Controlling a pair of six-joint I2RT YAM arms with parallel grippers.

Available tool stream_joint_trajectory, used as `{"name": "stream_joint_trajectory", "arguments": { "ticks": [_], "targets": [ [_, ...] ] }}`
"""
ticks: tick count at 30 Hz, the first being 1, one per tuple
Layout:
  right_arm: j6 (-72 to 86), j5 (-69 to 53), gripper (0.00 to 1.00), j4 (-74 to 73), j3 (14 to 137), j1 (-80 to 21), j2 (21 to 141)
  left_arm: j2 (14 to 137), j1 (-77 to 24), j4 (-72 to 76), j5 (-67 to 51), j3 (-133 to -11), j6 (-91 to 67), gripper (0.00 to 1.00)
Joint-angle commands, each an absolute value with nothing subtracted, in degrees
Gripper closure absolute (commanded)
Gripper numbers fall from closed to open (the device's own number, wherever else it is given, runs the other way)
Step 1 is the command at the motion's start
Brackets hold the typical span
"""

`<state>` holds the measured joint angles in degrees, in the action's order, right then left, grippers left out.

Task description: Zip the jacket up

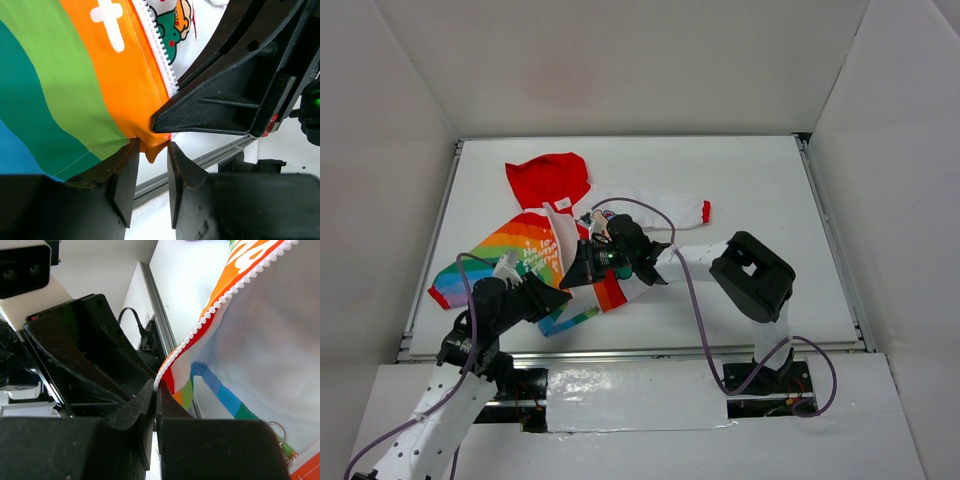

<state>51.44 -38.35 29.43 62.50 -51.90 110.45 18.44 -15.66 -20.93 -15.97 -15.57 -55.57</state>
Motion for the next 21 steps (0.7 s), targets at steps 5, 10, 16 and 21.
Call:
{"name": "stream_joint_trajectory", "arguments": {
  "ticks": [5, 10, 16, 21],
  "targets": [
    [51.9, -40.1, 1.00, 31.7, 63.6, -52.8, 109.8, 17.6, -15.4, -15.9, -17.2, -15.3, -54.1, 0.67],
    [52.5, -40.4, 1.00, 31.9, 63.9, -53.0, 110.3, 18.5, -15.4, -14.6, -18.0, -14.6, -54.1, 0.75],
    [52.3, -40.3, 1.00, 30.9, 64.3, -53.0, 110.5, 18.7, -15.4, -13.6, -18.9, -14.6, -53.8, 0.96],
    [52.3, -40.8, 1.00, 30.1, 65.1, -53.0, 111.2, 19.4, -15.4, -13.8, -20.0, -15.3, -52.4, 1.00]
  ]
}}
